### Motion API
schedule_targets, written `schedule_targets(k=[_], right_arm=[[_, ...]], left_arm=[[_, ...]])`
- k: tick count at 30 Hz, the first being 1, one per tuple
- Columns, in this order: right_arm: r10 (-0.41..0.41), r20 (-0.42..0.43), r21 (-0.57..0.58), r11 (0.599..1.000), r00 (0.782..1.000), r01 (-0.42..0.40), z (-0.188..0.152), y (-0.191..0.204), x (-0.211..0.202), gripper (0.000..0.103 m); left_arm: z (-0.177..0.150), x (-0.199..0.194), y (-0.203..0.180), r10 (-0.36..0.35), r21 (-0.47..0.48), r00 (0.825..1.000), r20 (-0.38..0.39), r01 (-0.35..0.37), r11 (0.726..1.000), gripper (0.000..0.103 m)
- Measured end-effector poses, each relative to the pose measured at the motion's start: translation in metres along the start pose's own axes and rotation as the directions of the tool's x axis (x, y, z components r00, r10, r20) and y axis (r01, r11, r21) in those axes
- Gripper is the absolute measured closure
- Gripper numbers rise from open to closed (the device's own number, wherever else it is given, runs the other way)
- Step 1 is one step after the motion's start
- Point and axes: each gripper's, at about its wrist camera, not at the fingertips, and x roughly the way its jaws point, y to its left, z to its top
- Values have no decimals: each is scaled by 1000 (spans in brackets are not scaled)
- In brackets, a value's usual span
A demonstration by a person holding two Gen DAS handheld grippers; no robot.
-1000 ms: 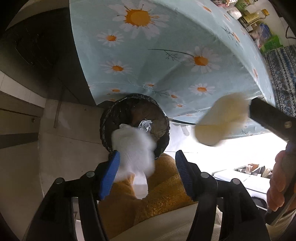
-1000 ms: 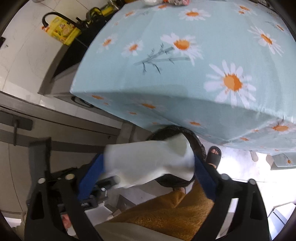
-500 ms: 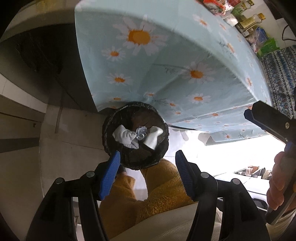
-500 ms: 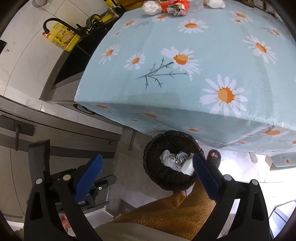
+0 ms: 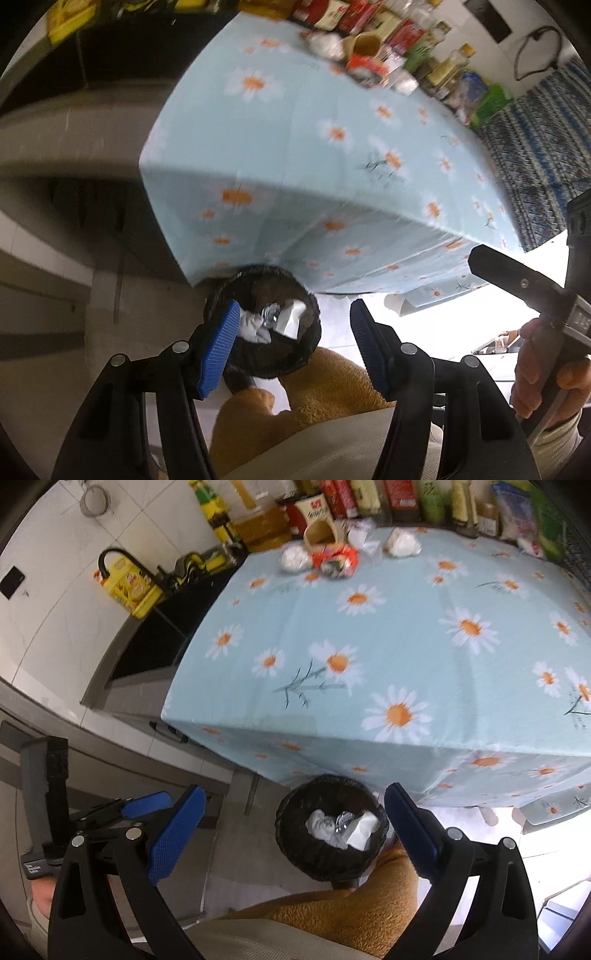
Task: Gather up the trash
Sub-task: 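Raise both open tools back over the counter, then close the right tool on the crumpled clear plastic bag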
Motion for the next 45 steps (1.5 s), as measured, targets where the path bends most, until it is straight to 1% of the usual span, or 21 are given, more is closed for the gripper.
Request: schedule_targets(k=[1, 6, 12, 17, 21, 25, 30, 34, 38, 42, 45], right_arm=[[-4, 20, 7, 1000, 1000, 3, 2, -1, -6, 6], [-26, 68, 12, 1000, 997, 25, 14, -3, -22, 6], [-53, 119, 4, 999, 991, 53, 41, -17, -42, 6], [-76, 142, 4, 997, 987, 76, 71, -38, -51, 6], [-88, 153, -5, 996, 984, 89, 100, -59, -50, 6], [-81, 163, -23, 996, 983, 85, 135, -83, -46, 6], [-66, 153, -41, 996, 986, 73, 177, -110, -35, 6], [-56, 127, -71, 995, 990, 66, 212, -129, -20, 6], [-31, 96, -105, 994, 995, 41, 243, -142, 2, 6], [6, 59, -131, 991, 998, 2, 268, -153, 27, 7], [25, 25, -164, 986, 999, -21, 285, -157, 46, 10]], left_arm=[[4, -5, -3, 0, 17, 1000, 11, 0, 1000, 43], [23, -19, -11, -4, 52, 999, 52, 1, 999, 43], [51, -32, -26, -7, 89, 996, 93, -1, 996, 43], [76, -29, -41, 4, 95, 993, 114, -15, 995, 43], [98, -24, -50, 7, 77, 992, 122, -17, 997, 43], [122, -14, -60, 37, 70, 992, 117, -45, 997, 43], [152, -3, -75, 63, 46, 991, 115, -69, 997, 43], [178, 7, -94, 91, 44, 989, 115, -96, 994, 43], [197, 12, -98, 107, -3, 987, 119, -107, 994, 43], [213, 24, -100, 132, -38, 986, 100, -129, 991, 43], [223, 35, -101, 144, -60, 986, 89, -139, 988, 43]])
